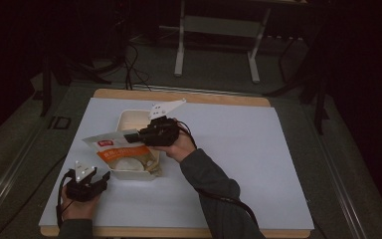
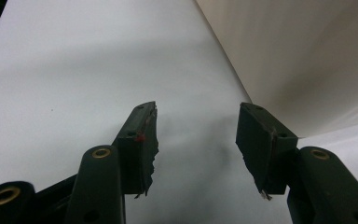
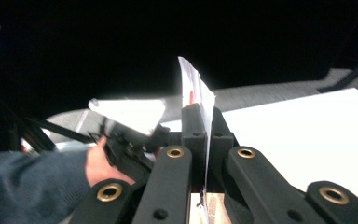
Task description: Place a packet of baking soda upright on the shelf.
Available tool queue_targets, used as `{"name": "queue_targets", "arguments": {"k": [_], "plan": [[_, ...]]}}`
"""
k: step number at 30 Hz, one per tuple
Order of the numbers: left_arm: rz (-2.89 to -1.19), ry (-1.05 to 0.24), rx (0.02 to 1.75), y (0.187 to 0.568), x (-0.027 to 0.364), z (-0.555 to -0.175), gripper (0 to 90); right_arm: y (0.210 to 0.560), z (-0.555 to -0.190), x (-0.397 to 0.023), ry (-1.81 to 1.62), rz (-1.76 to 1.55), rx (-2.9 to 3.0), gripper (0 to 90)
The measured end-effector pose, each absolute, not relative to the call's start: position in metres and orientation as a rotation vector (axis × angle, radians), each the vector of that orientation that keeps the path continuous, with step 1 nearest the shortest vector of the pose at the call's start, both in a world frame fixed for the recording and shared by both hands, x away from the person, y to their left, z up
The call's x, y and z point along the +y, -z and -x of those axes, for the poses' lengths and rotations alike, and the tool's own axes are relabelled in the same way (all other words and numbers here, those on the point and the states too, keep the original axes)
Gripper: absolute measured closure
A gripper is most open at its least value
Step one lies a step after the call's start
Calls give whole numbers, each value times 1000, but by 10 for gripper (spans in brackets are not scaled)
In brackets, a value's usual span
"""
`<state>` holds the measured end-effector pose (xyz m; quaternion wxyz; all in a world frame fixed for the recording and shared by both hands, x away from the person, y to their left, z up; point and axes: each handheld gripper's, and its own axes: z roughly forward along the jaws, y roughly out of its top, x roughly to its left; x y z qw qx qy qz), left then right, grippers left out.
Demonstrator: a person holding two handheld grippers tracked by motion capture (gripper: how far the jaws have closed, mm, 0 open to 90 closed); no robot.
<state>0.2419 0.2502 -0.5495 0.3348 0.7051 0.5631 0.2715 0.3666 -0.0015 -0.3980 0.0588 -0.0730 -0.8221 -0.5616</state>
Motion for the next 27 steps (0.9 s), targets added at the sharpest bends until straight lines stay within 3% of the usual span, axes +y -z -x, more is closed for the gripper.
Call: {"name": "queue_targets", "arguments": {"k": [4,12,27], "plan": [[-1843,-711,1469,550,250,-242,478,405,-367,-5,1689,235,-2491,867],[-1840,-712,1470,550,250,-242,477,410,-360,-18,1622,214,-2591,681],[-1846,-714,1470,550,250,-242,476,444,-355,-52,1453,272,-2726,682]]}}
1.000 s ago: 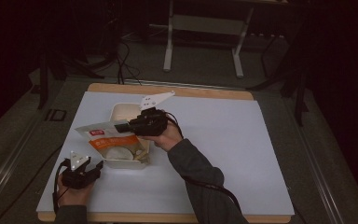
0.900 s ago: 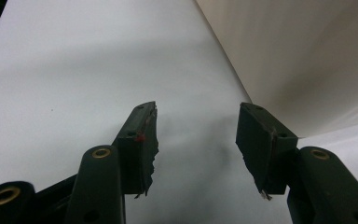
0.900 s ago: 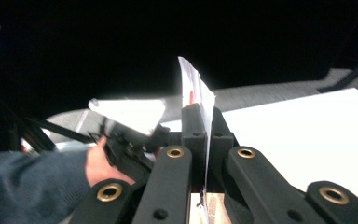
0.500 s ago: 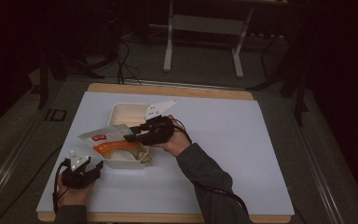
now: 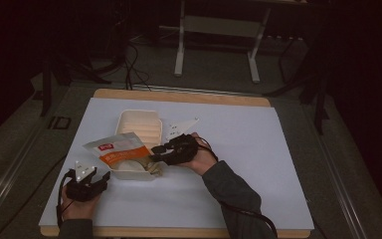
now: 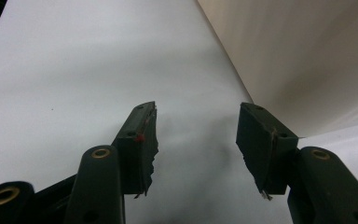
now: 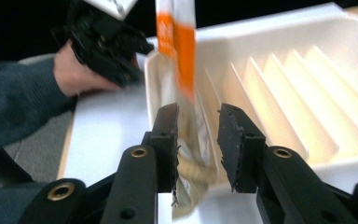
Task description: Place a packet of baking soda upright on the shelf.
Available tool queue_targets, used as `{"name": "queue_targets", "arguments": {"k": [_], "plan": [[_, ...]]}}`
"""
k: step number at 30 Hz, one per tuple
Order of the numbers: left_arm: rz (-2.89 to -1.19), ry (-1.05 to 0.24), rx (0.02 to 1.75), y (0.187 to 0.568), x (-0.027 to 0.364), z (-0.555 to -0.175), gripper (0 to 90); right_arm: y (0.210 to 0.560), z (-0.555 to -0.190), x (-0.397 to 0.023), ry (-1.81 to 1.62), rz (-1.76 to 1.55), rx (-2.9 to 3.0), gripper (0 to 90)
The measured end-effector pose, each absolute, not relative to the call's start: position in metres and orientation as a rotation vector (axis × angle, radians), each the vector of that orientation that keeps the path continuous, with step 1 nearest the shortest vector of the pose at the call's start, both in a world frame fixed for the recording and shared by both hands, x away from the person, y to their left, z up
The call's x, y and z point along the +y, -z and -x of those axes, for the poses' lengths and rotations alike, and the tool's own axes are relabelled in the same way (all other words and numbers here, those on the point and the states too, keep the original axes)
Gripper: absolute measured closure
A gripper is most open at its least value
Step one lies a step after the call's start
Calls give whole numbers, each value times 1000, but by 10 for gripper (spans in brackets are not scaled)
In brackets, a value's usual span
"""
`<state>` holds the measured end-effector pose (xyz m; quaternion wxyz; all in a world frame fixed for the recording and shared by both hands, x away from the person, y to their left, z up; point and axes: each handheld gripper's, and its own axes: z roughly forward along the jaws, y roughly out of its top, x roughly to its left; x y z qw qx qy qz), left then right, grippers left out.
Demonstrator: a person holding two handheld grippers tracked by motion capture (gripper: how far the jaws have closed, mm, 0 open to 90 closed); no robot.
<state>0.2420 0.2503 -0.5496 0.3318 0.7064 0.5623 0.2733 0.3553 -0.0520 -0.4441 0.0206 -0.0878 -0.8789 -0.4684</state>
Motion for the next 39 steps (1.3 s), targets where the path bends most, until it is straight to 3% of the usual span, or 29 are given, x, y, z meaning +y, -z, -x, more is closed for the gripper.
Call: {"name": "queue_targets", "arguments": {"k": [7,17,32,39], "plan": [[-1842,-713,1473,550,250,-242,475,463,-356,-56,1347,309,-2792,708],[-1844,-714,1472,550,250,-242,474,471,-355,-56,1274,316,-2826,884],[-1843,-710,1467,549,250,-241,483,479,-357,-53,1178,391,-2818,828],[-1842,-685,1433,549,250,-240,573,483,-355,-48,1145,381,-2832,858]]}}
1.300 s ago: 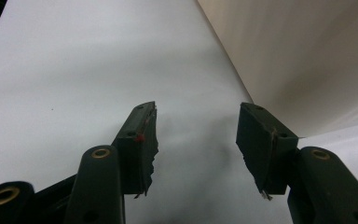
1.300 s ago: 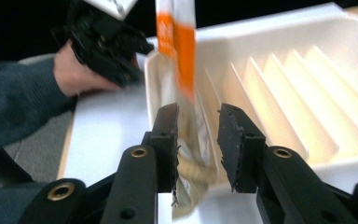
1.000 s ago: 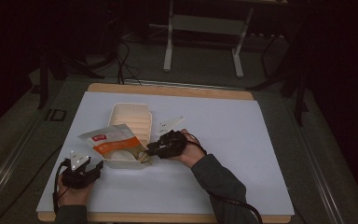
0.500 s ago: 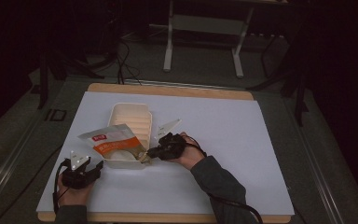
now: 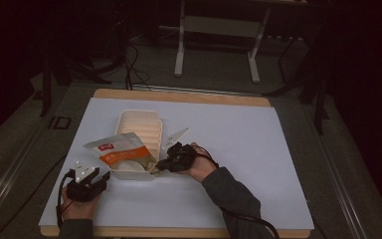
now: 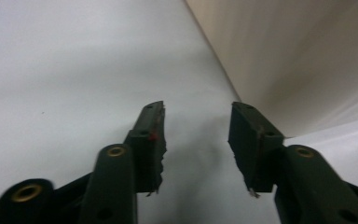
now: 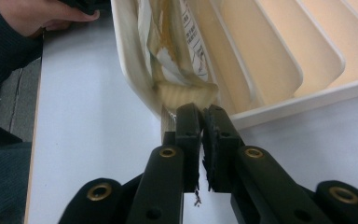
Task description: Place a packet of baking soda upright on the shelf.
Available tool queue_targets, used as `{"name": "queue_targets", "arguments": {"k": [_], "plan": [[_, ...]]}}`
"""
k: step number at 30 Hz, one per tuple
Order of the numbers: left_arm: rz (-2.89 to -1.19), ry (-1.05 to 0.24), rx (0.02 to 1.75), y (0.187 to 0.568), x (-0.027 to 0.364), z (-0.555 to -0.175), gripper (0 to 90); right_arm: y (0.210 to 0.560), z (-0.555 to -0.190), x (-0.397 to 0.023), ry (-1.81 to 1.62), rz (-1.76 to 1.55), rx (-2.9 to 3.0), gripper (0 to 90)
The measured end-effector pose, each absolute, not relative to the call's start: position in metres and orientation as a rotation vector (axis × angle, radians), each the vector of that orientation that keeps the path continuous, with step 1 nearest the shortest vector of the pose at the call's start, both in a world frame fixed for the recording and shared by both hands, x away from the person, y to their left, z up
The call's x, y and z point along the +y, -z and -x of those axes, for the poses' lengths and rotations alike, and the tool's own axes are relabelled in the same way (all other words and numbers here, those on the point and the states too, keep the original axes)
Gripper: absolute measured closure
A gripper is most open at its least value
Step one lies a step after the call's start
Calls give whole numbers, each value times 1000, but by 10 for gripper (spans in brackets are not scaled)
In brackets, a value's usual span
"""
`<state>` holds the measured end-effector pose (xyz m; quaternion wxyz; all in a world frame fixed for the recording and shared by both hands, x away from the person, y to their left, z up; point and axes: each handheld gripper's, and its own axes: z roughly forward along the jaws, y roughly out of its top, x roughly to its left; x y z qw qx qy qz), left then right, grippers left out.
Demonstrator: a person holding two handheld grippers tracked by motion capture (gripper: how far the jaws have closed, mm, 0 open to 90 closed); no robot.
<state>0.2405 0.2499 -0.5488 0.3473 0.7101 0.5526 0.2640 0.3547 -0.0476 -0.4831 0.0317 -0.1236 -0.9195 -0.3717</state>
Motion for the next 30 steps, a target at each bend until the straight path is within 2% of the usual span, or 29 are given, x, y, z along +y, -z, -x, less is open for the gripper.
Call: {"name": "queue_targets", "arguments": {"k": [5,7,9,30], "plan": [[-1860,-631,1384,548,249,-240,798,483,-354,-48,1155,390,-2825,870],[-1860,-624,1377,548,249,-240,863,483,-354,-48,1159,388,-2826,872],[-1855,-610,1361,547,245,-240,890,484,-353,-49,1165,383,-2831,882],[-1828,-584,1366,547,241,-246,897,483,-345,-29,1105,312,-2933,900]]}}
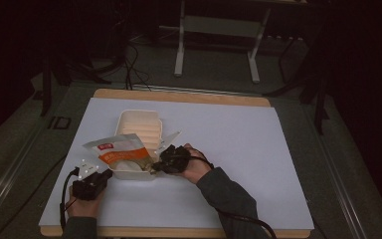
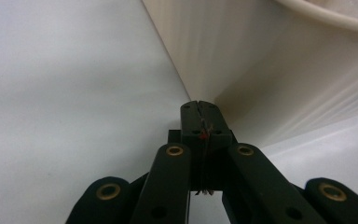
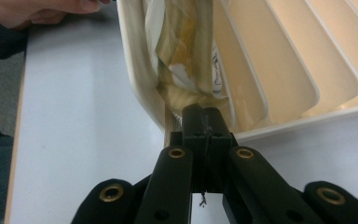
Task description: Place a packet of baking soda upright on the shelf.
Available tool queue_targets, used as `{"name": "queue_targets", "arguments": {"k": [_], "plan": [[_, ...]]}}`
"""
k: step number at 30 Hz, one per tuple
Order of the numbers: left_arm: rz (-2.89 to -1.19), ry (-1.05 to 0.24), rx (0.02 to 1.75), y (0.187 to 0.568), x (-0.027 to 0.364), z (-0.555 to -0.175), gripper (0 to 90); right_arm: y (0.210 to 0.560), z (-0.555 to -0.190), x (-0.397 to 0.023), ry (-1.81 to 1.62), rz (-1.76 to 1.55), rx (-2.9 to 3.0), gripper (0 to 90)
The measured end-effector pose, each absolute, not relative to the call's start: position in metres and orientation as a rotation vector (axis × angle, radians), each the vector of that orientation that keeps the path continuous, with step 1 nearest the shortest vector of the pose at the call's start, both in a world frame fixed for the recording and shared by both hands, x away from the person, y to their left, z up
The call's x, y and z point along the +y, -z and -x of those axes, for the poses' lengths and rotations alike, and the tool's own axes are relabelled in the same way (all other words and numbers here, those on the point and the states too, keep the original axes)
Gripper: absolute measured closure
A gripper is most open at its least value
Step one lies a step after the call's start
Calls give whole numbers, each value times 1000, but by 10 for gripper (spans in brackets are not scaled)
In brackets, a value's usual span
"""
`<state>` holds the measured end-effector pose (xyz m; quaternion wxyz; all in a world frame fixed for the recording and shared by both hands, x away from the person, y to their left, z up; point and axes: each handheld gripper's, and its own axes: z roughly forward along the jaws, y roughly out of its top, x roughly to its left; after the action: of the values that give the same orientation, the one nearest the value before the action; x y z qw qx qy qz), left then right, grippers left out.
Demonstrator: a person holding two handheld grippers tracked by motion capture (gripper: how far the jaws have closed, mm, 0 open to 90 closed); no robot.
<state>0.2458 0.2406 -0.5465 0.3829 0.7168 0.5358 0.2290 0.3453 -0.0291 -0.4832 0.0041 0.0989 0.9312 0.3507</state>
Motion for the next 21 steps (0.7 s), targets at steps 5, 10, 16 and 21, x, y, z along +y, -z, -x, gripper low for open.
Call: {"name": "queue_targets", "arguments": {"k": [5,10,16,21], "plan": [[-1829,-584,1369,546,240,-246,899,486,-345,-24,-1066,-309,2915,900],[-1832,-589,1368,546,240,-245,898,486,-342,-18,-1011,-291,2891,900],[-1831,-595,1365,546,240,-245,895,486,-340,-20,-1018,-301,2865,846],[-1824,-597,1357,546,241,-244,882,480,-343,-31,-1140,-321,2865,691]]}}
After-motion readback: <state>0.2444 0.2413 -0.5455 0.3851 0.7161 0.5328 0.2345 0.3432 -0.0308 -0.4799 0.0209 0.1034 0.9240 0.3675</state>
